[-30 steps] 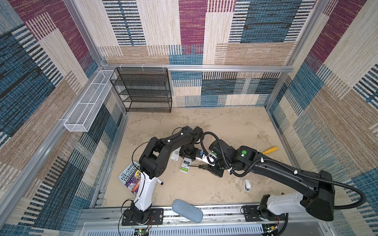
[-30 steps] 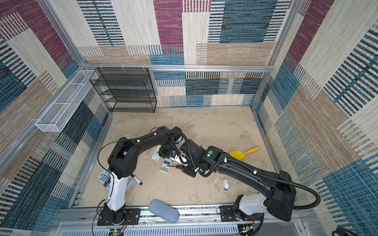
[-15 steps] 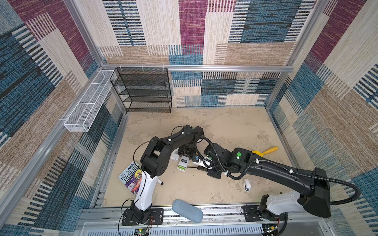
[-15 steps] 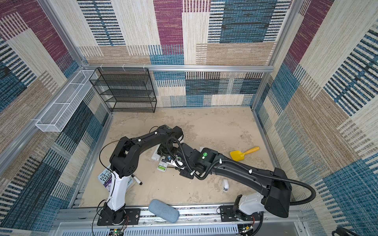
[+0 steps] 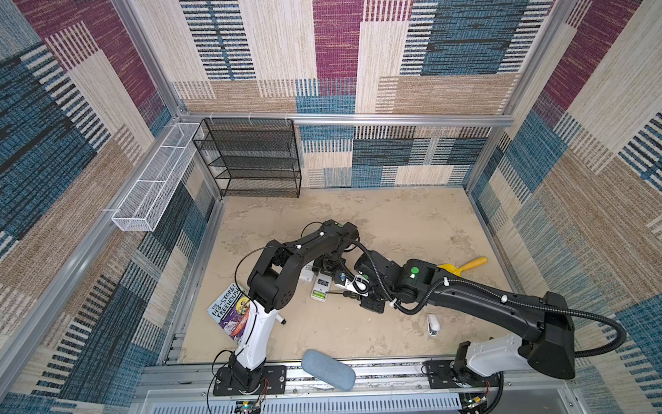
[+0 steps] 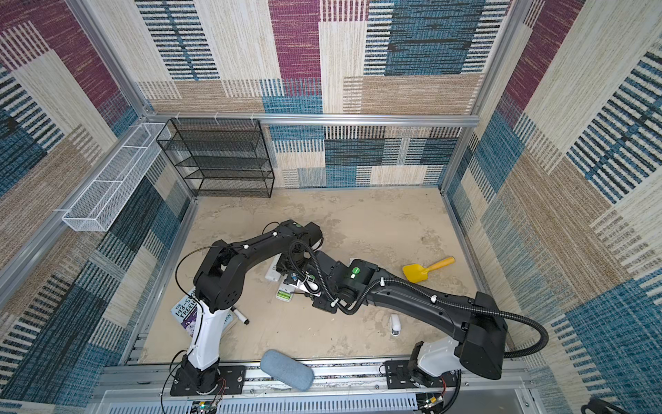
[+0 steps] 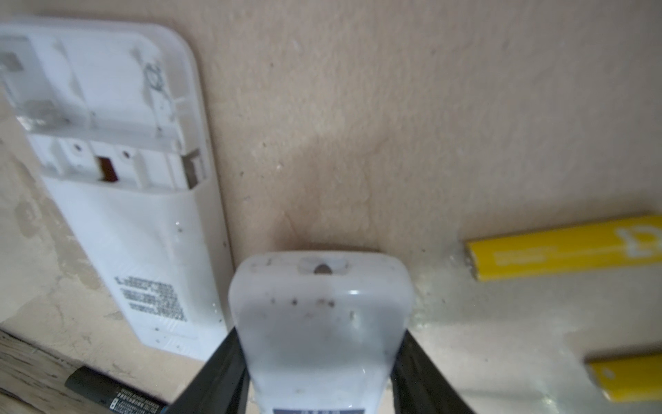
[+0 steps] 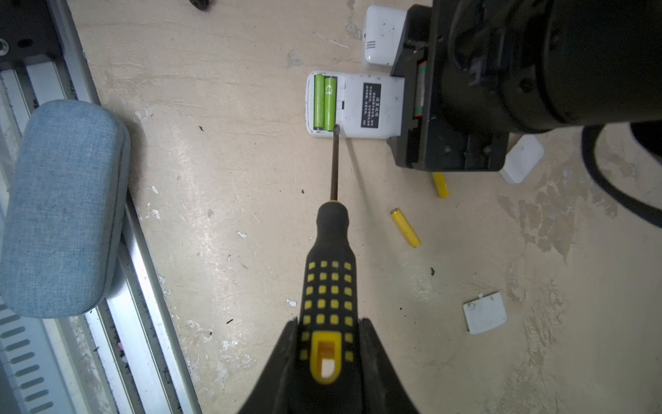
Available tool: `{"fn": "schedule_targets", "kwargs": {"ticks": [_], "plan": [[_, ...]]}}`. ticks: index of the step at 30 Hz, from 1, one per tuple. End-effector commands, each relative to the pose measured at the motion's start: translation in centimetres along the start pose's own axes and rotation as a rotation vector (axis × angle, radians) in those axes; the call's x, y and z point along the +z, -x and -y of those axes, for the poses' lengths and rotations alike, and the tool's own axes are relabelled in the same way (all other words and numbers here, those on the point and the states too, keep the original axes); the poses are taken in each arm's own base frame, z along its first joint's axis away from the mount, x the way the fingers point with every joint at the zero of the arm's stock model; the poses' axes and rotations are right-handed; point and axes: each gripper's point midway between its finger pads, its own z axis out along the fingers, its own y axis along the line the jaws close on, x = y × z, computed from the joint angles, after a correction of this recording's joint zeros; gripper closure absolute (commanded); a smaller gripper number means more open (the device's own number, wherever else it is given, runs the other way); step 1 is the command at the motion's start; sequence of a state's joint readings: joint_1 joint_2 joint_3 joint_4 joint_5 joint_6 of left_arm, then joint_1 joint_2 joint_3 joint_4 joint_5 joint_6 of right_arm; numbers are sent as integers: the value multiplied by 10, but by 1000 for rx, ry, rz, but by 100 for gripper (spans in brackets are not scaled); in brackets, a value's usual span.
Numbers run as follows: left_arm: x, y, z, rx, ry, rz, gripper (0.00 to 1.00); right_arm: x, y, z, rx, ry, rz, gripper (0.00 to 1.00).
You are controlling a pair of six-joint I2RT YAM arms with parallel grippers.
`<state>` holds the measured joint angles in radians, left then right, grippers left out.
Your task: Unload the batteries from the remote control
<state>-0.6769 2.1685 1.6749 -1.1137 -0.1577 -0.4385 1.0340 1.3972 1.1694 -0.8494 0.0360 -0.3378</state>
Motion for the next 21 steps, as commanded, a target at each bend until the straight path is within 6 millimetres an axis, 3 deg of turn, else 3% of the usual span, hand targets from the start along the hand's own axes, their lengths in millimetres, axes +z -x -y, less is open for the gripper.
{"fn": "schedule_targets", "kwargs": {"ticks": [1,21], "plan": [[3,-2,-3,-11,23,-13,54,3,6,-1,-4,8,21,100],[2,-2,-13,-4,104,-8,55,3,2,-1,-19,16,-29,100]]}}
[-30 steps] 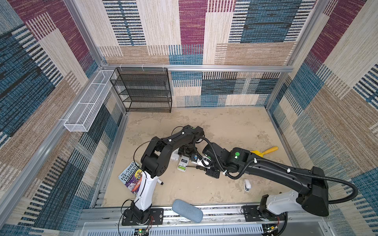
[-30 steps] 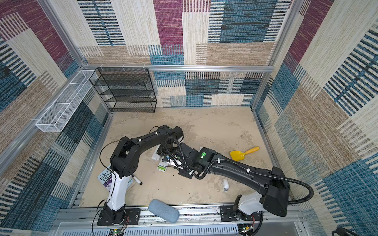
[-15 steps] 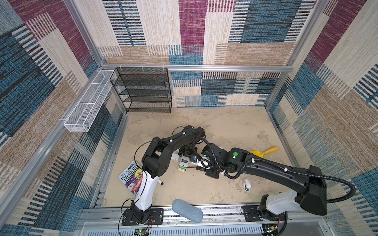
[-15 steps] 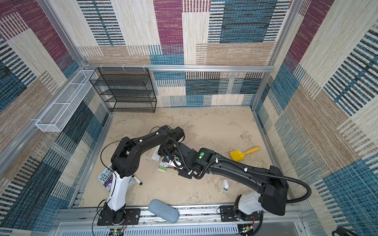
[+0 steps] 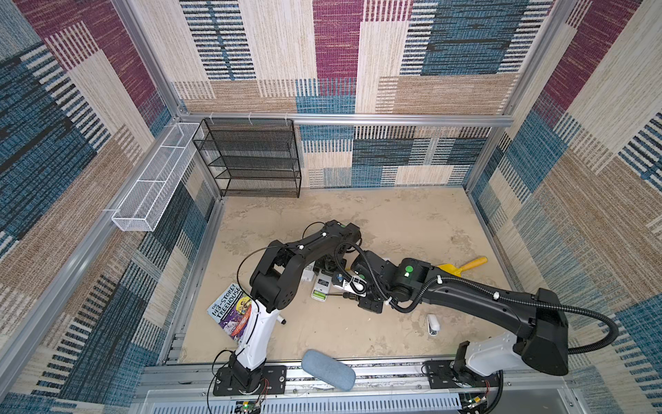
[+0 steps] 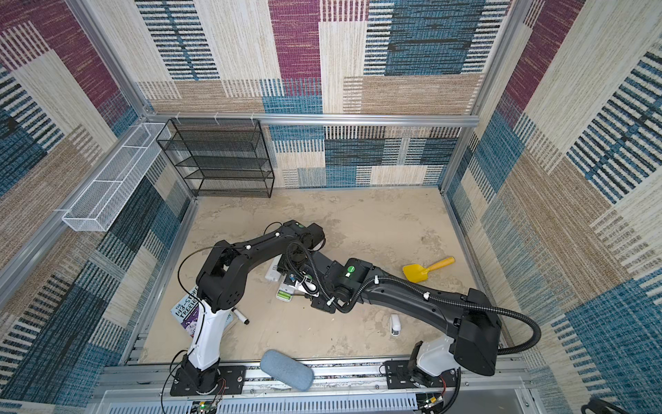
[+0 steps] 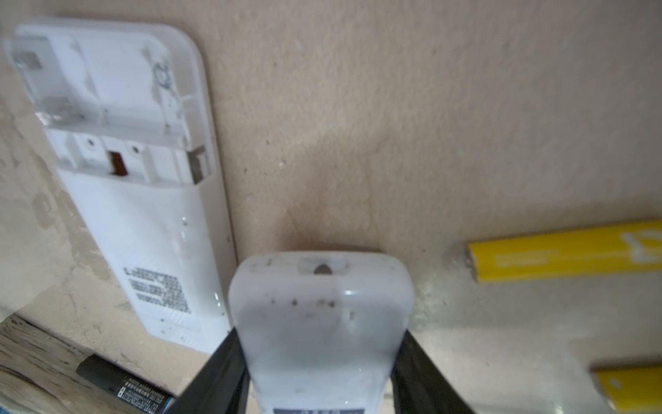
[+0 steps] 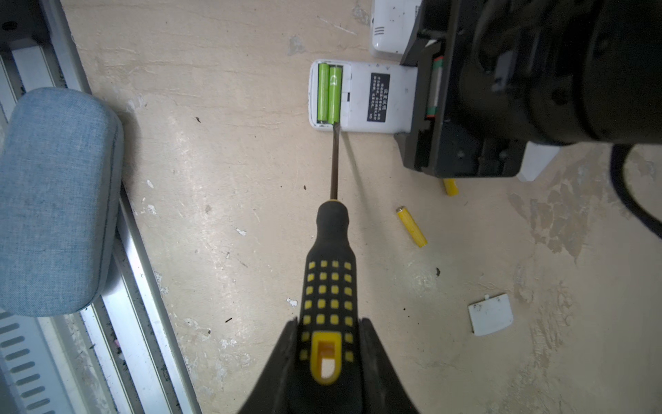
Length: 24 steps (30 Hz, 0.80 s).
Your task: Unload the batteries from the remote control
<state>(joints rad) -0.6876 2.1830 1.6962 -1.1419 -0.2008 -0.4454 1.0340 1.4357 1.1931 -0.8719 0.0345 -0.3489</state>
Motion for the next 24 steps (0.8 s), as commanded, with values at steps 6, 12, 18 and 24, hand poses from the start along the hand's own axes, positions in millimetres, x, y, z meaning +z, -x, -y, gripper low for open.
{"fn": "schedule_targets", "kwargs": {"ticks": [6,12,18,24], "plan": [[4,-3,-11,-8,78,-12,56,-4,4,0,-16,7,0,100],[4,-2,-9,-5,83,-9,56,-4,10,2,-23,-1,17,100],[4,-2,-8,-4,85,-10,56,-5,20,1,-34,8,51,100],[4,-2,-8,-2,86,-9,56,1,17,-1,-41,23,33,100]]}}
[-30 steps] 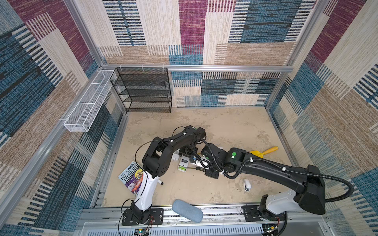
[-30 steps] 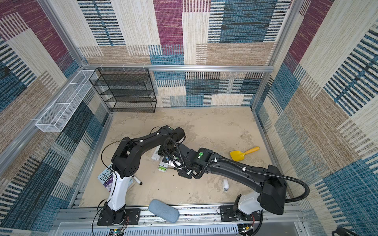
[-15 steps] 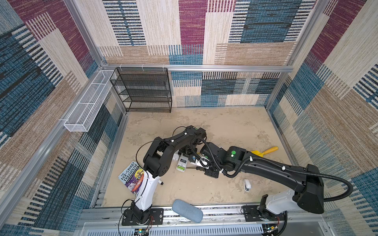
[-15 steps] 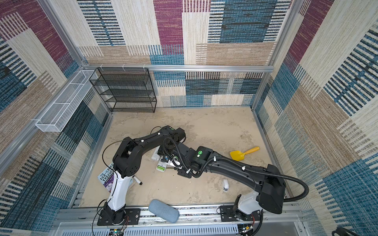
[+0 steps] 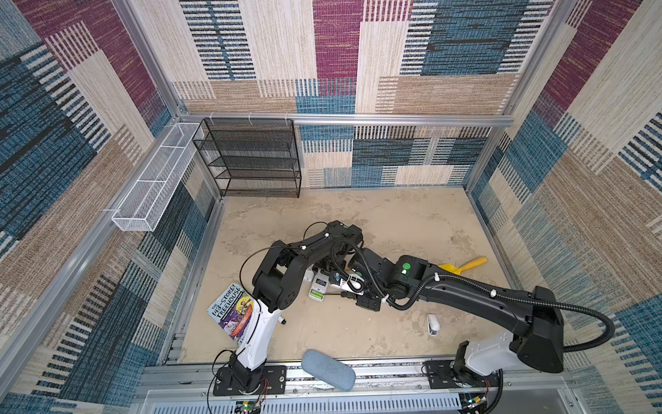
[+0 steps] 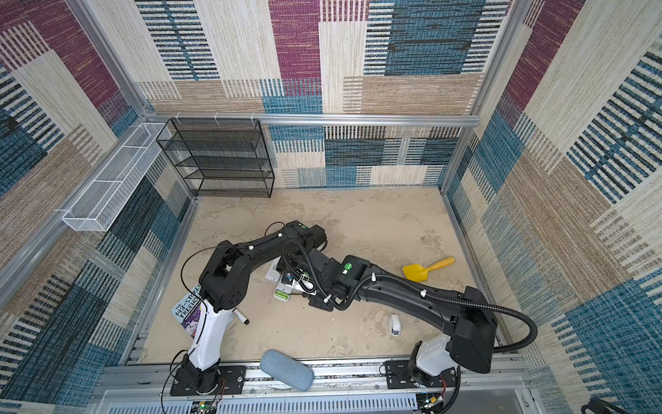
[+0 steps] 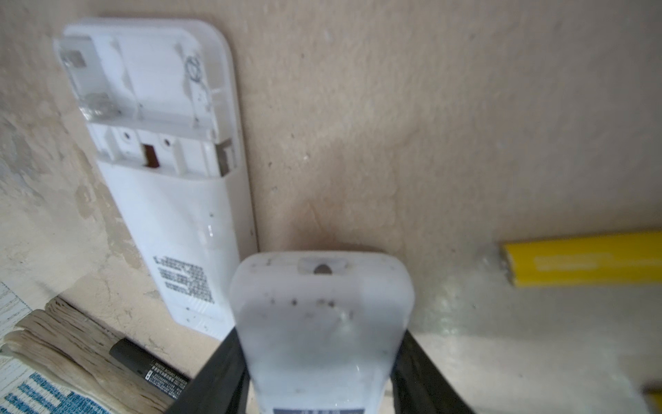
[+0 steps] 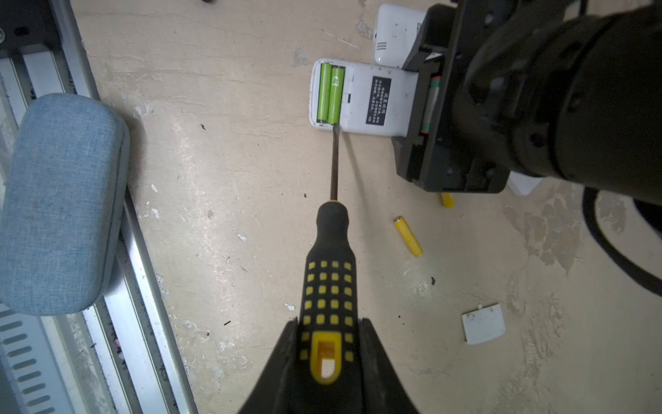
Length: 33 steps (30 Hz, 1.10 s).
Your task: Unload the batteries from the remote control
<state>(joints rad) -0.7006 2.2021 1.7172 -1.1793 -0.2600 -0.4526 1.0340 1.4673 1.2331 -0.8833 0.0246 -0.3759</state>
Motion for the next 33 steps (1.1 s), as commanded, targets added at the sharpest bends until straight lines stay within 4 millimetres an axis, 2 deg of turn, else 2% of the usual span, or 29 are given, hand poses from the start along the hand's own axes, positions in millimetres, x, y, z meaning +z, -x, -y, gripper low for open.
{"fn": "schedule_targets", "kwargs": {"ticks": [1,23,33], "plan": [[3,-1,-1,-16,16,-6,56,1,8,-1,-13,8,30,100],[6,-3,5,-11,24,-13,57,8,10,-2,-16,46,-52,100],[6,-3,0,-13,55,-12,57,1,5,-2,-6,32,-45,100]]}}
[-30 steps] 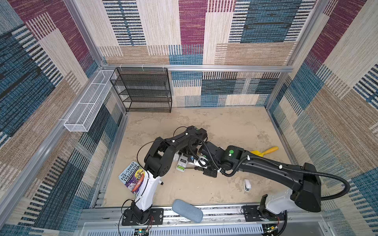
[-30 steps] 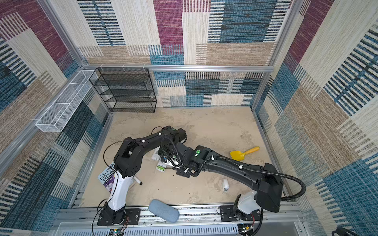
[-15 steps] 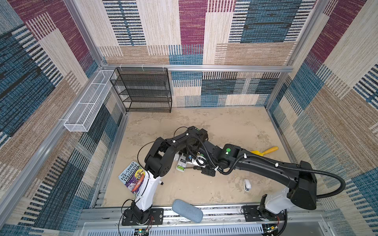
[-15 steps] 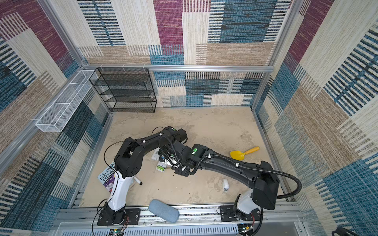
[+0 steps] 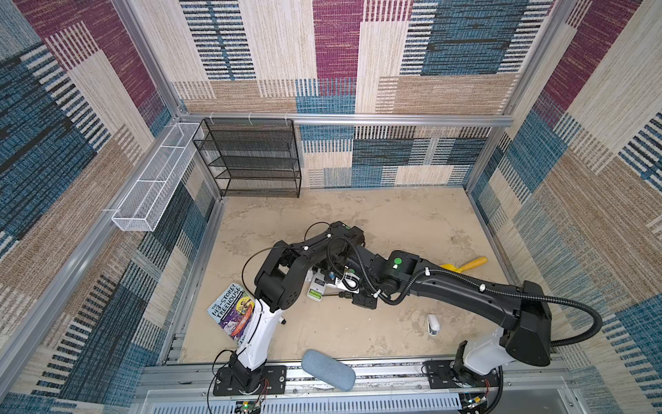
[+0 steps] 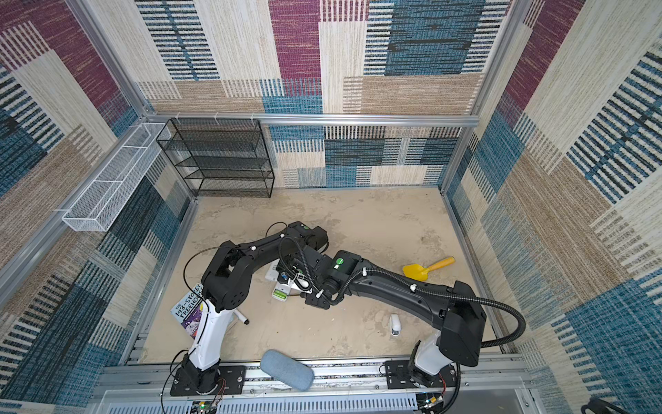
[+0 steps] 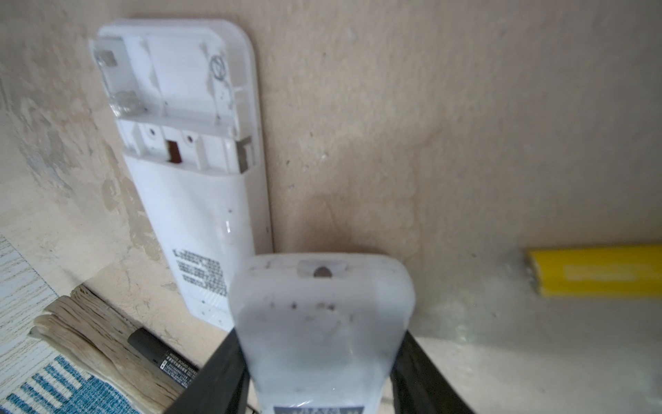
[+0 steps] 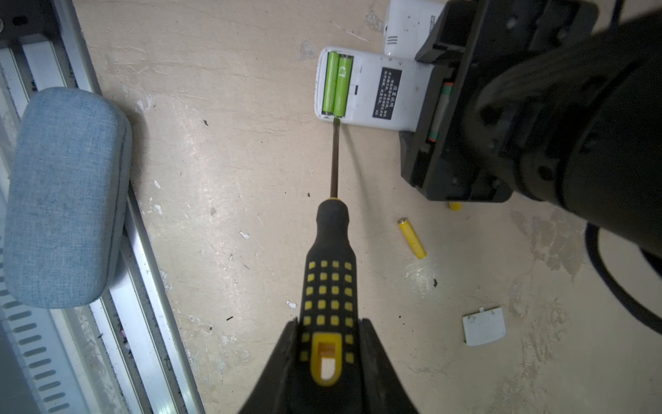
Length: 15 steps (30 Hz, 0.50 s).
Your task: Unload the batteries from the remote control
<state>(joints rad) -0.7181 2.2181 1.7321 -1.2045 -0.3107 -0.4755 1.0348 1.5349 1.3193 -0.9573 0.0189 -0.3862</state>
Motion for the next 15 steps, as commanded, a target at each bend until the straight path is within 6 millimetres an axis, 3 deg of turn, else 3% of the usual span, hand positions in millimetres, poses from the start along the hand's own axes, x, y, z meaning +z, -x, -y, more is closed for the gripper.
{"fn": "schedule_targets", "kwargs": {"ticks": [1,8,15], "plan": [[6,-2,4,-13,-2,-20,58,0,0,-2,7,3,6,100],[7,-3,6,-11,0,-22,58,5,2,-2,-3,8,1,100],[11,-5,6,-7,11,-30,58,-10,17,3,-8,-17,80,100]]}}
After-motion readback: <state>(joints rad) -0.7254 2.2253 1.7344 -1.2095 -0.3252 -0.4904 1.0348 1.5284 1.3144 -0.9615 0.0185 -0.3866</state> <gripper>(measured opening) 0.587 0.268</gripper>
